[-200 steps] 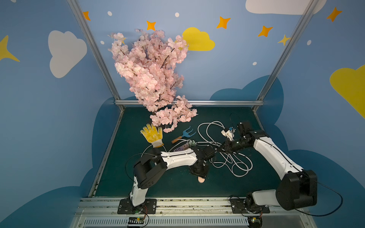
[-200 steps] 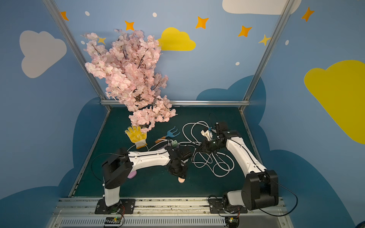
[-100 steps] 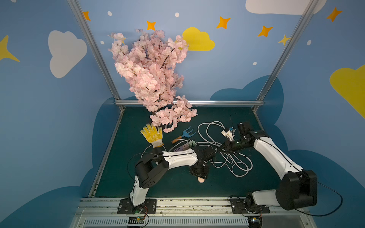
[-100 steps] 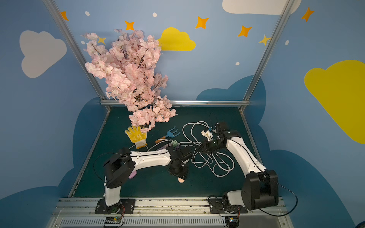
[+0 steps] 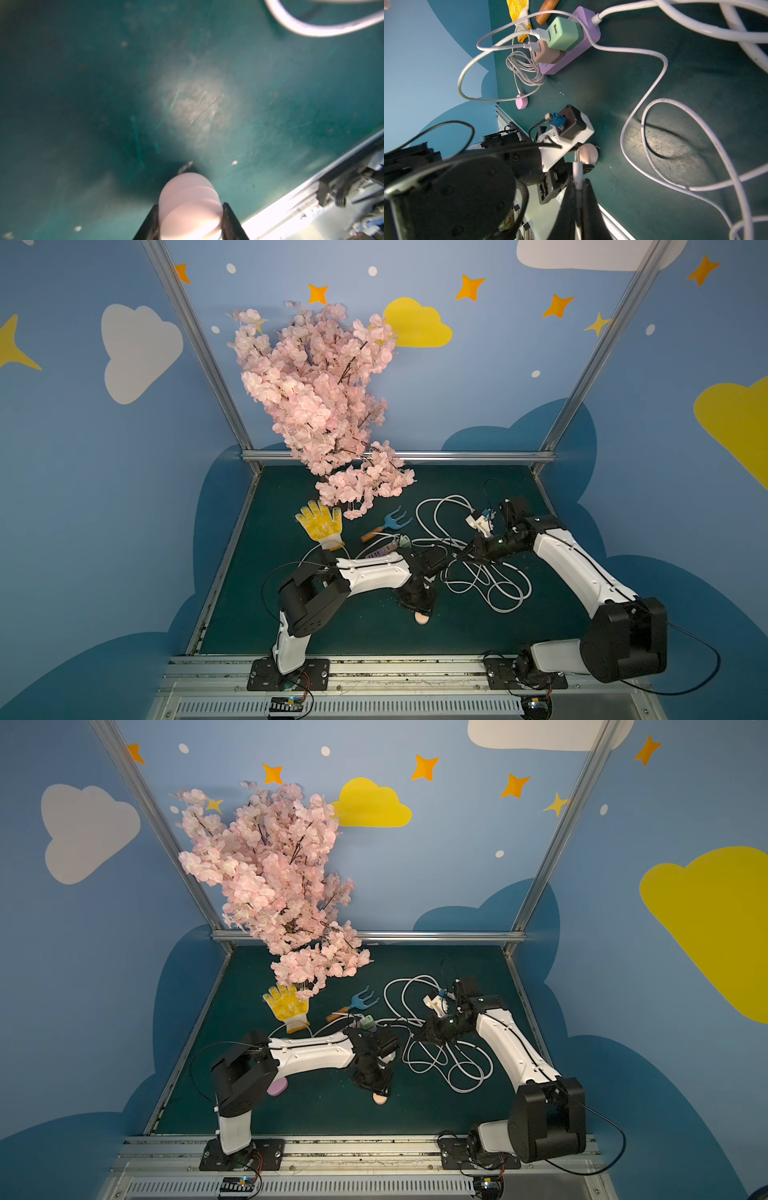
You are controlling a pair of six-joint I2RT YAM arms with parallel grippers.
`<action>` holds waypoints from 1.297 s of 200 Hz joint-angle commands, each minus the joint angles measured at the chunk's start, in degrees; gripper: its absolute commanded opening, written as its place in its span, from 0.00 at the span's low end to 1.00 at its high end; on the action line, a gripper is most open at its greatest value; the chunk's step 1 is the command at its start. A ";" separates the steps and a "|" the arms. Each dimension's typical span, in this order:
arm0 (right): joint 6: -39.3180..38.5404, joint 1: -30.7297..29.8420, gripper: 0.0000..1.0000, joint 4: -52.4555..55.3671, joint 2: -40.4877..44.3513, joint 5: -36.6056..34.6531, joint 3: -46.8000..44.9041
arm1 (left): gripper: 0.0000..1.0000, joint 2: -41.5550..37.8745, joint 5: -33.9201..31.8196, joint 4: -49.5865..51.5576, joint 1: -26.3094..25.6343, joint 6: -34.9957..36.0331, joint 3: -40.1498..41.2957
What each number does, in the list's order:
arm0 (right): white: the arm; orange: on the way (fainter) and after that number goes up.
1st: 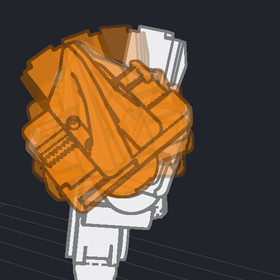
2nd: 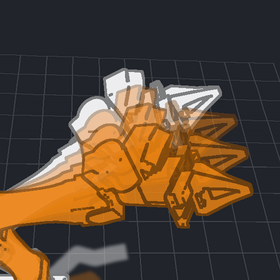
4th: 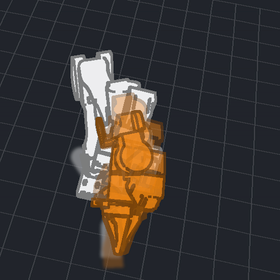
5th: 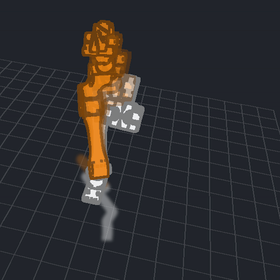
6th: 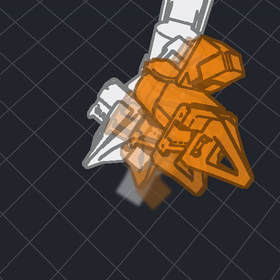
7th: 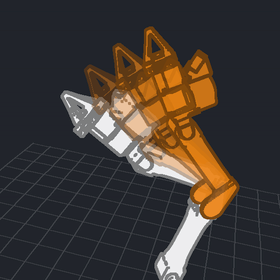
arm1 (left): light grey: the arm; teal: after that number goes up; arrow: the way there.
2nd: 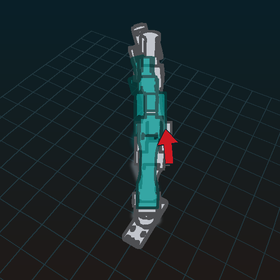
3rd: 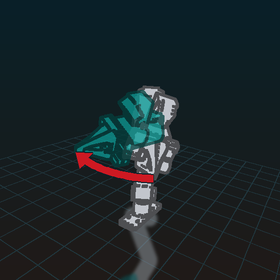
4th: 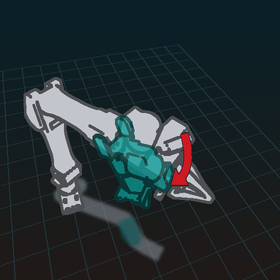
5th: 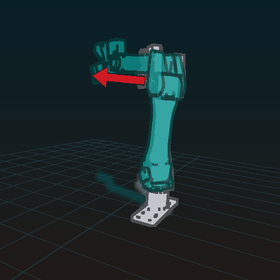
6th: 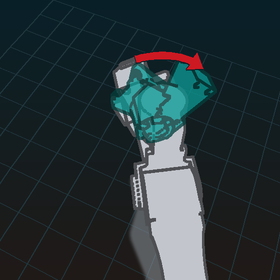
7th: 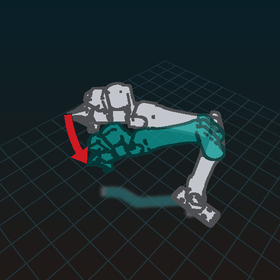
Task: Charge the bluetooth headset
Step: Pick up the bluetooth headset from the center of the board, then insert the charging cable into the bluetooth headset.
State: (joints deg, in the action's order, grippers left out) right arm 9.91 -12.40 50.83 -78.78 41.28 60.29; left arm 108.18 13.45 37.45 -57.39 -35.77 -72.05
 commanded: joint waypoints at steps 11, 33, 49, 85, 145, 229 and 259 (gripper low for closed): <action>-0.95 -0.38 0.00 0.12 0.99 -0.22 -0.66 | 0.06 -11.79 4.50 -7.04 4.93 2.51 5.06; -0.60 -3.29 0.00 -0.24 2.96 -0.07 0.85 | 0.03 -19.24 4.38 -9.39 7.56 5.29 7.94; -0.66 -7.37 0.00 0.27 3.48 -0.84 3.47 | 0.03 -24.94 5.44 -12.29 9.13 7.57 10.61; -3.93 -15.81 0.00 1.97 2.66 -2.29 10.55 | 0.03 -38.57 8.96 -22.79 13.59 11.33 20.82; -5.68 -25.46 0.00 7.33 -3.20 -2.17 18.31 | 0.03 -47.75 13.42 -20.68 18.64 18.46 23.30; -8.01 -32.86 0.00 11.32 -6.30 -4.30 24.12 | 0.03 -48.14 21.53 -25.41 24.15 16.01 25.84; -7.90 -32.87 0.00 10.61 -6.43 -5.98 24.30 | 0.03 -47.78 22.63 -26.46 24.36 15.30 25.86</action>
State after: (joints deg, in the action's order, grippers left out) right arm 2.68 -44.93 60.45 -85.01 37.34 83.15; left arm 60.12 33.47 13.13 -33.36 -19.92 -46.46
